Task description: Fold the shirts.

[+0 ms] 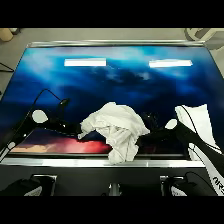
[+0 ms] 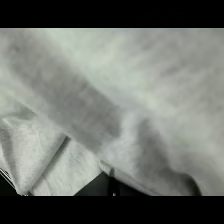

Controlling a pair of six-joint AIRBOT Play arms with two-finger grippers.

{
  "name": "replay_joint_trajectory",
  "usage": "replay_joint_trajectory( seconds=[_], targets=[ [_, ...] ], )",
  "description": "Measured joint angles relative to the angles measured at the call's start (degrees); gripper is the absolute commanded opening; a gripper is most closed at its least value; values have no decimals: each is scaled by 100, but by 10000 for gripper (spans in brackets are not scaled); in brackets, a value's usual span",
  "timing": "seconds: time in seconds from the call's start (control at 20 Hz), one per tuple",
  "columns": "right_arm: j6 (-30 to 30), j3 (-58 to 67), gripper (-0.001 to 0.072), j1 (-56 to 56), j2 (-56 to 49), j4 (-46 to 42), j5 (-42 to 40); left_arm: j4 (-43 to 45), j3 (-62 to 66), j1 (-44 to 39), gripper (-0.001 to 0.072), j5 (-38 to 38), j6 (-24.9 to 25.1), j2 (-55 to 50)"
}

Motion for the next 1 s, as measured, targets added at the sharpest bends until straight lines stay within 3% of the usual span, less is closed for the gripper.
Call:
replay_joint_trajectory(
  seconds=[0.2, 0.3, 0.55, 0.75, 1.0],
  targets=[
    [42, 678, 19, 155, 393, -592, -28, 9, 426, 103, 38, -9, 133, 341],
    [33, 1425, 20, 203, 892, -975, 380, 24, 1115, 269, 38, 22, 208, 675],
    [444, 4430, 21, 216, 2590, -3193, 426, 140, 3882, 1038, 37, 669, 203, 1622],
    [1165, 5866, 21, 223, 3731, -4478, 313, 654, 5471, 1757, 38, 1139, -691, 2306],
    [1668, 6330, 21, 227, 4301, -4968, 883, 1110, 5965, 2052, 38, 1469, -1161, 2710]
  ],
)
